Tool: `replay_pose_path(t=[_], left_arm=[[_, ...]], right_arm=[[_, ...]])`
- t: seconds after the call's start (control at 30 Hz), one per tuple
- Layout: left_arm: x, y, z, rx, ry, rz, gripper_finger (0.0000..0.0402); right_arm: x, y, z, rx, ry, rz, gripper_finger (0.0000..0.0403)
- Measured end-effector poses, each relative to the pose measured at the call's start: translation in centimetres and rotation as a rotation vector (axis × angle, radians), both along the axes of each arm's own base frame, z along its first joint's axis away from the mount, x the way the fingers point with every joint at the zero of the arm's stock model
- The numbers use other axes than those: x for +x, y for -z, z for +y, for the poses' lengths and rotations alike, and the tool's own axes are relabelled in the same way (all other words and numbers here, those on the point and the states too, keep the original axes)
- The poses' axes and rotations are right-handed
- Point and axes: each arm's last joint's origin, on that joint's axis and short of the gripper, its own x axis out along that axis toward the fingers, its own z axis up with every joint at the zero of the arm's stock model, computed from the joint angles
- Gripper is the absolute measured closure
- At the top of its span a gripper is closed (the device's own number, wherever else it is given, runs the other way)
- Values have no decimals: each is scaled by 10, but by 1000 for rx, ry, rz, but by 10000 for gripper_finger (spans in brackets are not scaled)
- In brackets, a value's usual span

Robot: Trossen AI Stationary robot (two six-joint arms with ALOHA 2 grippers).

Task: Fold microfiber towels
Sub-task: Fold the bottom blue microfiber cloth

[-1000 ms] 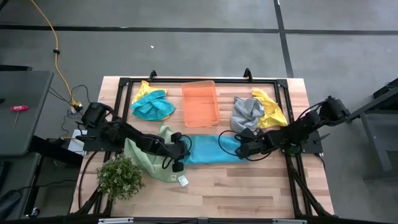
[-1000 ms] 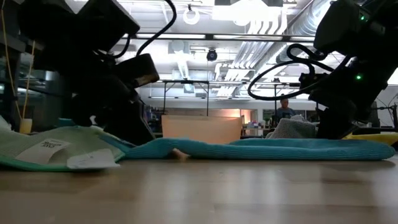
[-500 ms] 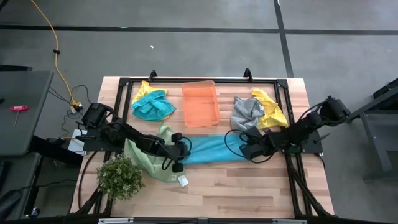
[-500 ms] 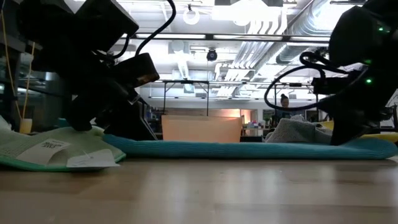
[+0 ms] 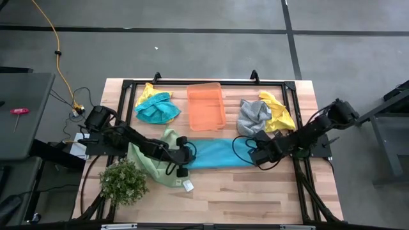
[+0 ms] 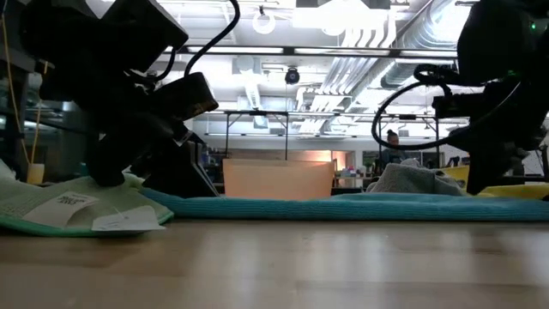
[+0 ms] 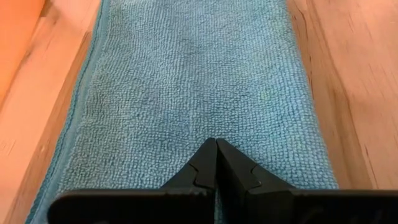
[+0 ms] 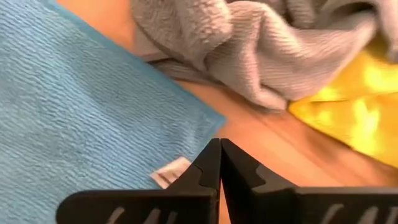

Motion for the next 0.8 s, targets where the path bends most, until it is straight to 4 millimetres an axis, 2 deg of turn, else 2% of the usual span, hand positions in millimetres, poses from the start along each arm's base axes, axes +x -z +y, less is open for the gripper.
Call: replay_pose_path(t=[0.17,0.3,0.53,0.7,0.8], left_arm=[[-1,-8,1,23,25,-6,401],[-3,-24,1,40,38,-20,401],[-13,-61,3,32,35,-82,401],[-18,-85,4,45,38,-160,402],[-21,-92,6,65,12,-181,402]], right_arm=[[0,-9,10,-2,-96,54,403],[-2,-13,30,60,-266,88,403],[-13,-21,72,152,-532,-128,403],[-21,-23,82,86,-502,-246,403],[-23,-24,84,52,-490,-287,403]])
